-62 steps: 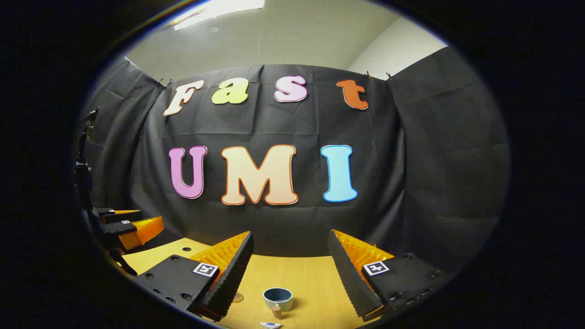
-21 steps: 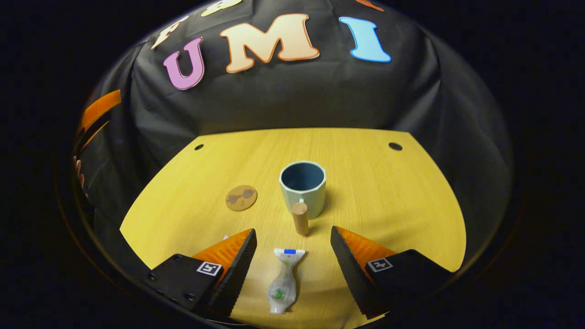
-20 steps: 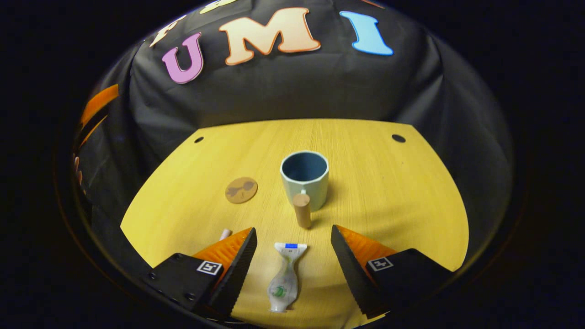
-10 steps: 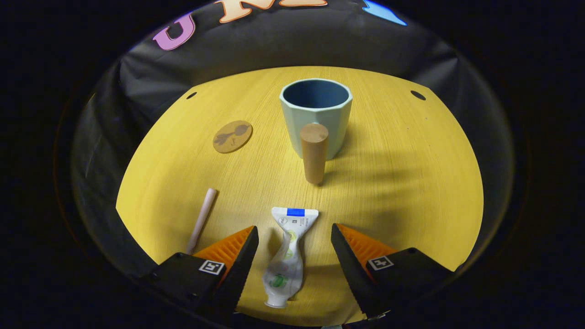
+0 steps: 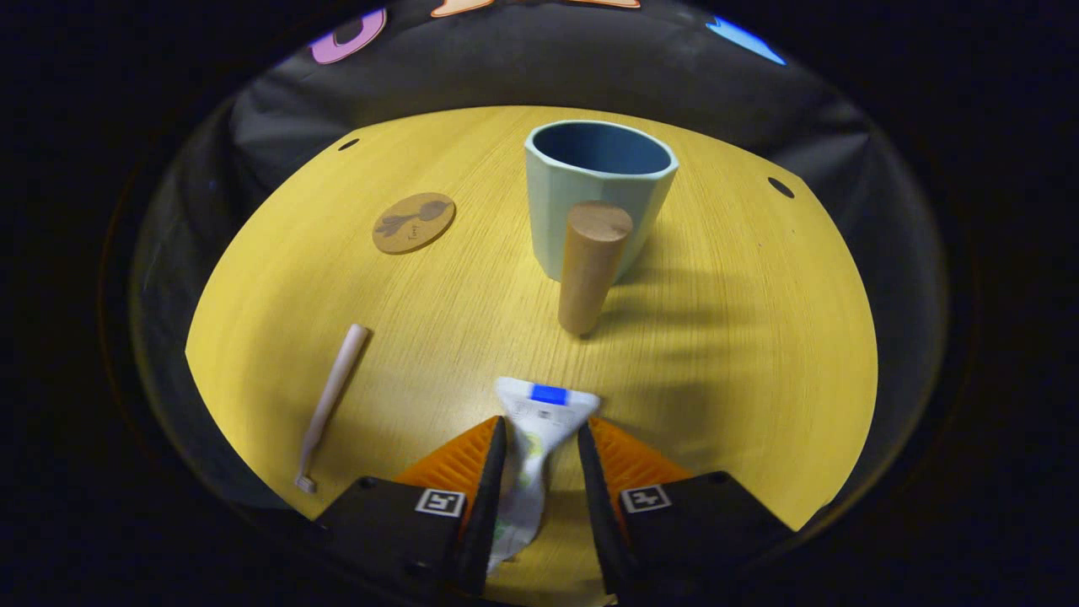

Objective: Put the toothbrush and toothpaste on the desktop into the cup, then pick up the cup and place it on the coaster on the desktop.

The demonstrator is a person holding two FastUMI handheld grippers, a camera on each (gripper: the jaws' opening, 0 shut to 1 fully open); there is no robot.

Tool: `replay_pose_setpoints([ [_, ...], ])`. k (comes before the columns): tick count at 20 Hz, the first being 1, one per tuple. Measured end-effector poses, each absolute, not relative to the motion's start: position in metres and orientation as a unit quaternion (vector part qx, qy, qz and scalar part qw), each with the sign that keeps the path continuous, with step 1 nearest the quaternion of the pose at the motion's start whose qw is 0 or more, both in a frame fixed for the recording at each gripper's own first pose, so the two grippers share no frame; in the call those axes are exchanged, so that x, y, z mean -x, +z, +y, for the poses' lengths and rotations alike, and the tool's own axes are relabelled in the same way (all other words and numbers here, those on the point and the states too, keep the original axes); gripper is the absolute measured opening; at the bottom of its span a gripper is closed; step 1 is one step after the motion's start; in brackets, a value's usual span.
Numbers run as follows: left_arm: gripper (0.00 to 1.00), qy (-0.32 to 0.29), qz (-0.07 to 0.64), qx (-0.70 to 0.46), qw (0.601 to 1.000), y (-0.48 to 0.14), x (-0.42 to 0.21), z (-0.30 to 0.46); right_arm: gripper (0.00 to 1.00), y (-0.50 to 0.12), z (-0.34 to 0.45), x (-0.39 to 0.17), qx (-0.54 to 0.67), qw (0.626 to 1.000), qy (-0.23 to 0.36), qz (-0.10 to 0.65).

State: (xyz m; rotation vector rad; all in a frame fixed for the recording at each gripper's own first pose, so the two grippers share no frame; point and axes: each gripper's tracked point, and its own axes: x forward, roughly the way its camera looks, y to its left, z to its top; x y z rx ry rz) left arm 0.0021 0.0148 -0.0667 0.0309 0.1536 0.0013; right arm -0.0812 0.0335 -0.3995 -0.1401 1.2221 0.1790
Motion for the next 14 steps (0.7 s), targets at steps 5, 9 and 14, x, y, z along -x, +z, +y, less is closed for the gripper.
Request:
replay_pose_setpoints([
  [5, 0.94, -0.033, 0.131, 0.000, 0.991, -0.106, 0.001, -0.012, 0.17, -0.396, 0.037, 0.081, 0.066, 0.813, 0.100, 0.570],
  [9, 0.94, -0.059, 0.200, 0.005, 0.978, -0.147, 0.011, -0.031, 0.17, -0.397, 0.037, 0.081, 0.061, 0.820, 0.103, 0.559],
  [14, 0.94, -0.082, 0.288, 0.003, 0.954, -0.201, 0.030, -0.050, 0.17, -0.396, 0.037, 0.080, 0.054, 0.825, 0.107, 0.552],
])
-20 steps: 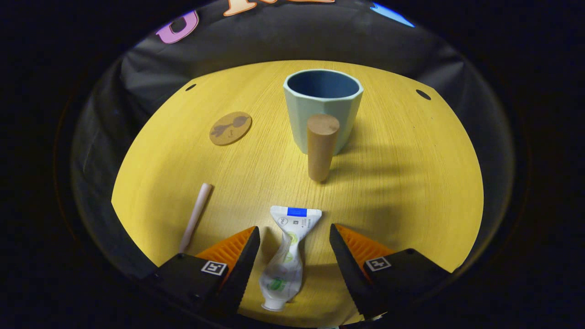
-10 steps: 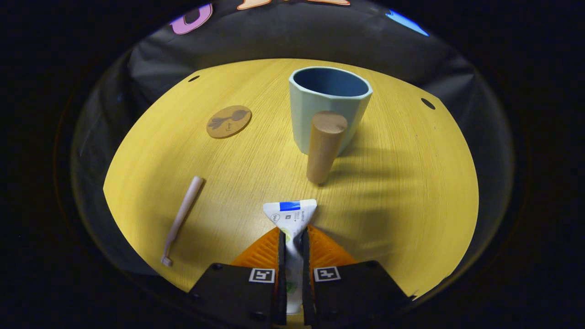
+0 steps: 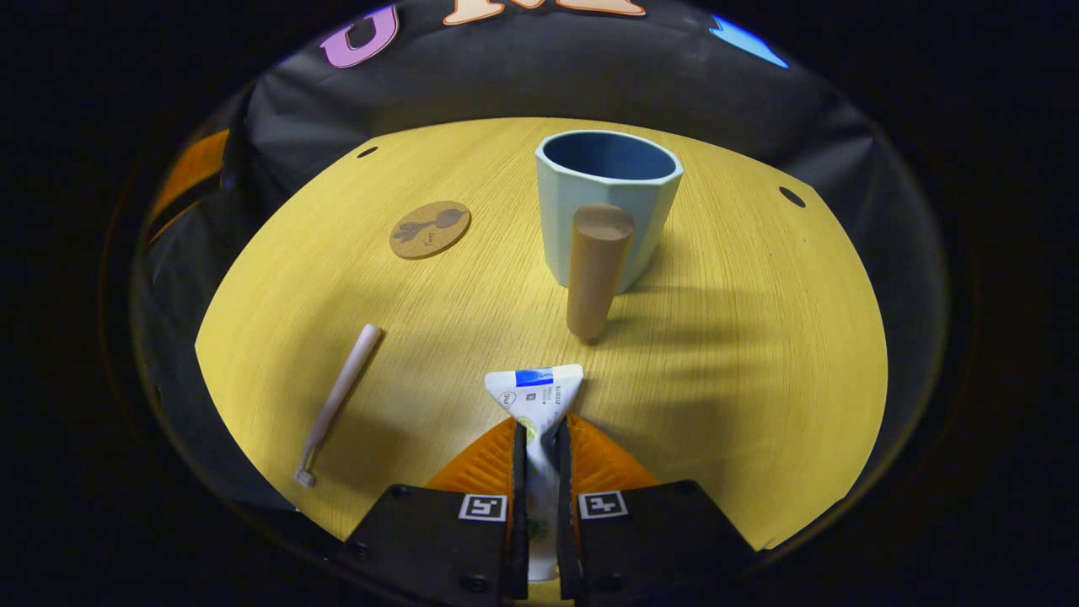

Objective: Put the toothbrush and toothpaste on the desktop into the cup, then pick up the cup and place it on the coaster on the desktop.

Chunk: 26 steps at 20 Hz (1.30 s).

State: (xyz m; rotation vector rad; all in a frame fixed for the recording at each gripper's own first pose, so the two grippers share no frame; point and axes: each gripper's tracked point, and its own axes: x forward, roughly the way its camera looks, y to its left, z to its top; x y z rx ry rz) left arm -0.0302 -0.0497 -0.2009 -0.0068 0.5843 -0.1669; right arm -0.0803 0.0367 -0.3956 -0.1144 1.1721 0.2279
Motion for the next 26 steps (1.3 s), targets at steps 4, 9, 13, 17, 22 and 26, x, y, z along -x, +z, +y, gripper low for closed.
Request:
replay_pose_setpoints([
  [4, 0.95, -0.089, 0.369, -0.008, 0.925, -0.250, 0.052, -0.053, 0.13, -0.396, 0.037, 0.081, 0.055, 0.828, 0.112, 0.547],
  [9, 0.95, -0.083, 0.437, -0.010, 0.896, -0.291, 0.071, -0.050, 0.17, -0.396, 0.037, 0.081, 0.050, 0.830, 0.117, 0.543],
  [13, 0.95, -0.091, 0.481, -0.023, 0.871, -0.316, 0.080, -0.053, 0.17, -0.395, 0.037, 0.080, 0.045, 0.832, 0.120, 0.539],
  [17, 0.95, -0.094, 0.525, -0.025, 0.845, -0.334, 0.089, -0.059, 0.17, -0.396, 0.038, 0.080, 0.035, 0.831, 0.123, 0.541],
  [22, 0.95, -0.099, 0.568, -0.044, 0.816, -0.350, 0.095, -0.062, 0.17, -0.395, 0.038, 0.080, 0.034, 0.831, 0.125, 0.541],
  [26, 0.94, -0.097, 0.594, -0.047, 0.797, -0.361, 0.098, -0.065, 0.17, -0.395, 0.037, 0.080, 0.031, 0.830, 0.126, 0.542],
])
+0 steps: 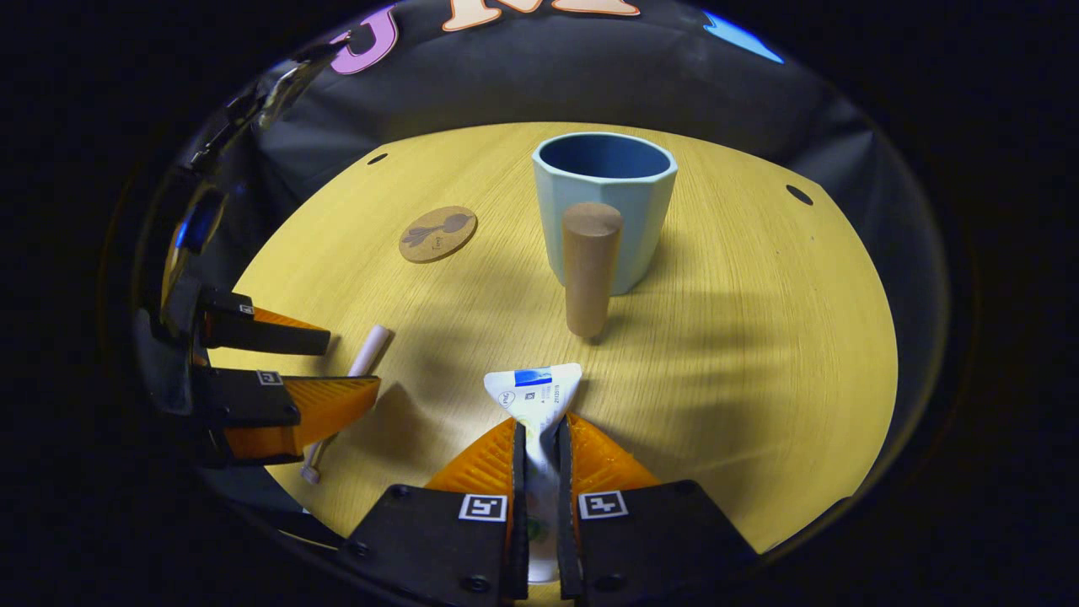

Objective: Put the toothbrush and toothpaste on the desktop into the cup, then pick up the cup and place it on the coaster on the desktop.

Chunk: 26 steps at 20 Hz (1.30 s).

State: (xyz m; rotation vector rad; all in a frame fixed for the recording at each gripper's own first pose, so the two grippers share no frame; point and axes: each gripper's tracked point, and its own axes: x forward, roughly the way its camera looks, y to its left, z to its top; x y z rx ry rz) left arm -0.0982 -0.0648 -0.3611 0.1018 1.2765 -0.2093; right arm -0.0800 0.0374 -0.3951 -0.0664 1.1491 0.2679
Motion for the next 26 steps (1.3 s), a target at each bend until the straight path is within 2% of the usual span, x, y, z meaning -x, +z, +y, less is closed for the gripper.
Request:
replay_pose_setpoints([
  [5, 0.93, -0.100, 0.609, -0.049, 0.785, -0.363, 0.095, -0.067, 0.17, -0.393, 0.037, 0.080, 0.030, 0.829, 0.127, 0.544],
  [7, 0.87, -0.103, 0.620, -0.054, 0.776, -0.363, 0.096, -0.069, 0.17, -0.393, 0.037, 0.079, 0.033, 0.829, 0.127, 0.543],
  [9, 0.75, -0.115, 0.619, -0.061, 0.774, -0.362, 0.095, -0.074, 0.17, -0.392, 0.037, 0.079, 0.033, 0.829, 0.127, 0.544],
  [10, 0.63, -0.120, 0.619, -0.063, 0.774, -0.362, 0.095, -0.075, 0.17, -0.392, 0.037, 0.079, 0.032, 0.828, 0.127, 0.545],
  [13, 0.47, -0.128, 0.620, -0.065, 0.772, -0.362, 0.094, -0.077, 0.17, -0.393, 0.037, 0.079, 0.029, 0.827, 0.128, 0.547],
  [14, 0.28, -0.123, 0.617, -0.059, 0.775, -0.362, 0.093, -0.077, 0.17, -0.392, 0.037, 0.079, 0.029, 0.827, 0.127, 0.547],
  [16, 0.06, -0.117, 0.615, -0.048, 0.779, -0.362, 0.092, -0.077, 0.17, -0.392, 0.037, 0.079, 0.033, 0.827, 0.128, 0.546],
  [25, 0.00, -0.127, 0.590, -0.043, 0.796, -0.361, 0.090, -0.080, 0.17, -0.391, 0.038, 0.078, 0.043, 0.828, 0.130, 0.543],
  [26, 0.00, -0.124, 0.586, -0.036, 0.800, -0.360, 0.092, -0.079, 0.14, -0.391, 0.038, 0.078, 0.035, 0.828, 0.129, 0.544],
])
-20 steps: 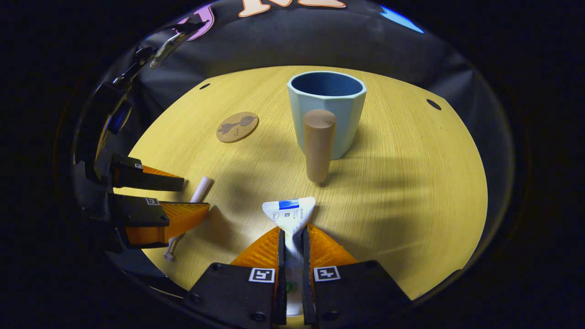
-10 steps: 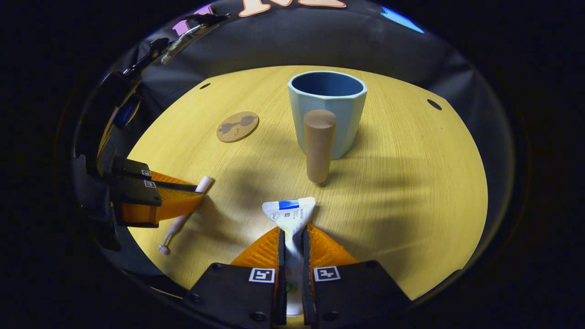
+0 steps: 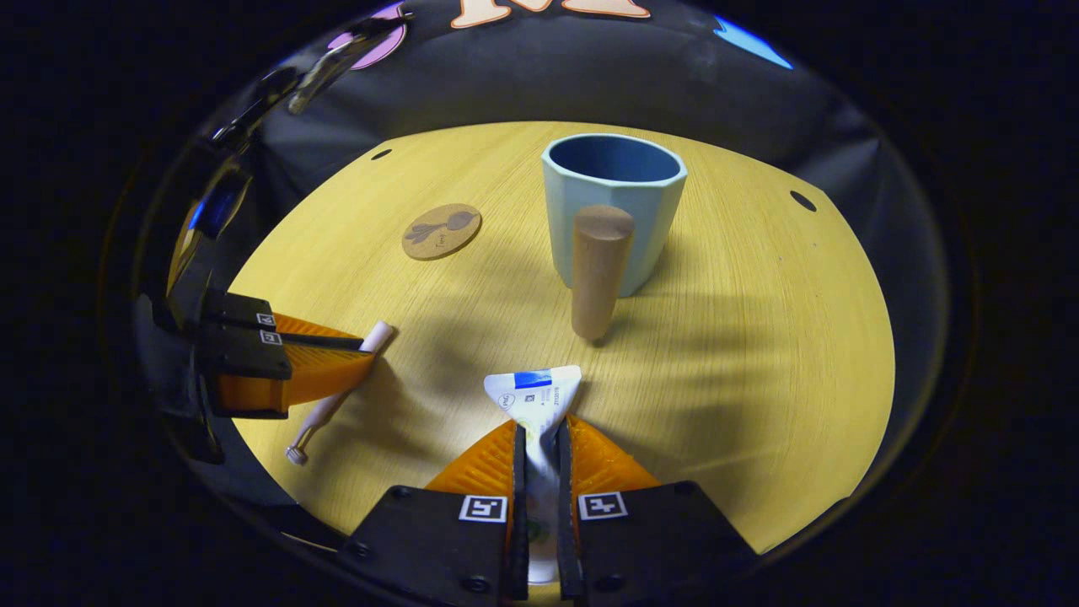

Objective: Put the toothbrush and toothpaste on the desktop into the cup, then pick up the cup and place it on the coaster on the desktop.

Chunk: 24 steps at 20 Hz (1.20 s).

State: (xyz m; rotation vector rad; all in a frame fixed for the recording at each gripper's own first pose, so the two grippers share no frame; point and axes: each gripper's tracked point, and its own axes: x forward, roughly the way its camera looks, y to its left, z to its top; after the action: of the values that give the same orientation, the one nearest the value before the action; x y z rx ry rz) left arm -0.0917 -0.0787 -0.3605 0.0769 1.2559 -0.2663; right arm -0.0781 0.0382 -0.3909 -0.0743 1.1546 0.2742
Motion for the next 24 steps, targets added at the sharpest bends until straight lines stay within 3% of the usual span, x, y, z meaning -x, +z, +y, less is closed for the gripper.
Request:
replay_pose_setpoints([
  [11, 0.00, -0.122, 0.547, -0.003, 0.828, -0.362, 0.081, -0.025, 0.16, -0.337, 0.043, 0.063, -0.059, 0.864, 0.149, 0.477],
  [13, 0.00, -0.122, 0.545, 0.003, 0.829, -0.361, 0.085, -0.014, 0.08, -0.326, 0.039, 0.055, -0.064, 0.874, 0.140, 0.460],
  [17, 0.00, -0.122, 0.541, 0.001, 0.832, -0.364, 0.091, 0.006, 0.08, -0.304, 0.040, 0.045, -0.084, 0.880, 0.146, 0.444],
  [23, 0.00, -0.125, 0.529, 0.007, 0.839, -0.390, 0.131, 0.026, 0.05, -0.247, 0.037, -0.016, -0.129, 0.905, 0.140, 0.382],
  [24, 0.00, -0.124, 0.527, 0.012, 0.841, -0.384, 0.134, 0.030, 0.08, -0.240, 0.036, -0.029, -0.132, 0.910, 0.137, 0.368],
])
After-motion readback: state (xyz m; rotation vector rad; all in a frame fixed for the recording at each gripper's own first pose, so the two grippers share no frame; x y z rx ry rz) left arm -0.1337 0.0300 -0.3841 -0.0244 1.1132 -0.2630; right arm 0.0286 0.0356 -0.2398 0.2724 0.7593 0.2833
